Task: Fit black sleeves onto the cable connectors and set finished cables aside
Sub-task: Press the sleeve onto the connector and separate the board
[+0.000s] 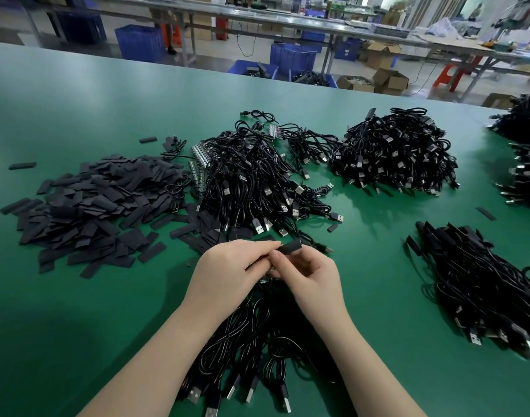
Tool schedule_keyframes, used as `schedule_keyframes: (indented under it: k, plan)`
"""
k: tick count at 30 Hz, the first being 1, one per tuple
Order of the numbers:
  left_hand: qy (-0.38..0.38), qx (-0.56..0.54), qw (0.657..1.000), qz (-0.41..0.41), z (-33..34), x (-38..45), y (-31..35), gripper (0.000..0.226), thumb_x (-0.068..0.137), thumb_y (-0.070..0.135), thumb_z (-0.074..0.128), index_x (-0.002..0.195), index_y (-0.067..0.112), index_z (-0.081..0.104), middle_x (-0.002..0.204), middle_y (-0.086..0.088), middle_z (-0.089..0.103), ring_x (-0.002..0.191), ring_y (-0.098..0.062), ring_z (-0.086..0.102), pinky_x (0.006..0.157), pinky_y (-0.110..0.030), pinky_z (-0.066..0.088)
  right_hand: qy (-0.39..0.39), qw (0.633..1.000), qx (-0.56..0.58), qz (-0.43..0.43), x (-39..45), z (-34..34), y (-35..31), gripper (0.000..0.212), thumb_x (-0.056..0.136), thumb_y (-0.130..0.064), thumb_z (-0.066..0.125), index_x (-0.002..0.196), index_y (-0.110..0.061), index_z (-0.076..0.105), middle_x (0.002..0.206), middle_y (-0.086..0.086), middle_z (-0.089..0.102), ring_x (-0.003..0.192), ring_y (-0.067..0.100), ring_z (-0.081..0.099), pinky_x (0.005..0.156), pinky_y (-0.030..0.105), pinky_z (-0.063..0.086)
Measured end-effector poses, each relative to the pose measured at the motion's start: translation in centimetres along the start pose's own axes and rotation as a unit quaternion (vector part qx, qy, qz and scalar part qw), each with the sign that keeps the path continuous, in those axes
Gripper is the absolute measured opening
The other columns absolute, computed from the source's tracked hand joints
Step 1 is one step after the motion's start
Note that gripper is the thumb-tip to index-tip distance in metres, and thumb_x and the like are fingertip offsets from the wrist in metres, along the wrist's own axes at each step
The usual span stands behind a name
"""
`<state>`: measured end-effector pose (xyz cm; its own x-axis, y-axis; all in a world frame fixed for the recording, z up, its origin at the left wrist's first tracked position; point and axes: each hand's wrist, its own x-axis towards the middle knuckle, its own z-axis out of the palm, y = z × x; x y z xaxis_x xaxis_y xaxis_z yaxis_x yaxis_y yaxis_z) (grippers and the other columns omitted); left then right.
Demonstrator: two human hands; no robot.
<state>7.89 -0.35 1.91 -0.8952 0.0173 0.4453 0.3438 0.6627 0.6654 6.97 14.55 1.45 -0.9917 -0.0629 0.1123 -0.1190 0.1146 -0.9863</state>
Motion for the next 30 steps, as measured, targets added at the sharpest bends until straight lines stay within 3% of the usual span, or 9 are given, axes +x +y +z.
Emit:
schedule_keyframes:
  k: [4,6,13,17,22,26,30]
  plan:
    - [-0.05,0.037,0.998,-0.004,-0.2,0.2,-0.1,0.05,0.08,0.034,0.076,0.128,0.038,0.062,0.106,0.017,0.07,0.095,-0.004,0.063,0.086,-0.026,0.05,0.032,0.997,0.065,0.04,0.2,-0.4,-0.1,0.018,0.088,-0.017,0.074,0.073,-0.027,0.076,0.066,-0.002,0.07,0.061,0.007,0.062,0.061,0.022,0.052]
    - [-0.053,0.078,0.995,0.012,-0.2,0.3,-0.1,0.052,0.079,0.039,0.077,0.128,0.034,0.063,0.104,0.017,0.07,0.092,-0.005,0.065,0.082,-0.027,0.05,0.063,0.989,0.114,0.073,0.3,-0.7,-0.2,0.018,0.087,-0.019,0.075,0.07,-0.025,0.075,0.065,-0.002,0.068,0.06,0.007,0.061,0.06,0.021,0.051]
    - [-0.04,0.104,0.994,0.017,-0.6,0.5,-0.8,0.016,0.083,0.041,0.071,0.097,0.035,0.075,0.096,0.022,0.07,0.091,0.004,0.062,0.074,-0.021,0.05,0.111,0.977,0.158,0.09,0.7,-1.1,0.0,0.018,0.089,-0.024,0.074,0.071,-0.023,0.077,0.067,-0.005,0.068,0.064,0.011,0.064,0.062,0.022,0.049]
    - [-0.047,0.129,0.989,0.047,-0.8,0.6,-1.1,0.008,0.087,0.036,0.069,0.086,0.03,0.075,0.085,0.02,0.069,0.08,0.001,0.062,0.063,-0.02,0.049,0.096,0.981,0.141,0.089,0.5,-1.0,0.0,0.016,0.088,-0.027,0.074,0.073,-0.023,0.077,0.076,0.002,0.074,0.065,0.011,0.066,0.061,0.02,0.05]
    - [-0.017,0.107,0.992,0.07,-0.6,0.7,-1.2,0.002,0.083,0.025,0.076,0.083,0.024,0.077,0.094,0.015,0.072,0.089,-0.002,0.064,0.071,-0.016,0.047,0.08,0.984,0.143,0.073,0.3,-1.1,-0.5,0.011,0.088,-0.024,0.074,0.078,-0.02,0.078,0.08,0.004,0.075,0.066,0.01,0.066,0.059,0.017,0.049]
    - [-0.018,0.103,0.991,0.083,-0.4,0.6,-1.0,0.008,0.083,0.029,0.07,0.083,0.025,0.077,0.095,0.016,0.072,0.089,0.0,0.063,0.069,-0.015,0.047,0.033,0.994,0.103,0.033,0.2,-0.9,-0.5,0.015,0.087,-0.01,0.074,0.079,-0.021,0.079,0.085,-0.006,0.077,0.071,0.004,0.067,0.065,0.015,0.052]
    - [-0.04,0.086,0.992,0.087,-0.7,0.7,-1.0,0.022,0.085,0.042,0.059,0.083,0.028,0.076,0.094,0.019,0.07,0.087,0.002,0.063,0.068,-0.015,0.049,-0.001,1.0,0.013,0.004,0.1,-0.5,-0.3,0.029,0.087,-0.011,0.073,0.068,-0.031,0.078,0.087,-0.01,0.077,0.082,0.007,0.072,0.075,0.019,0.054]
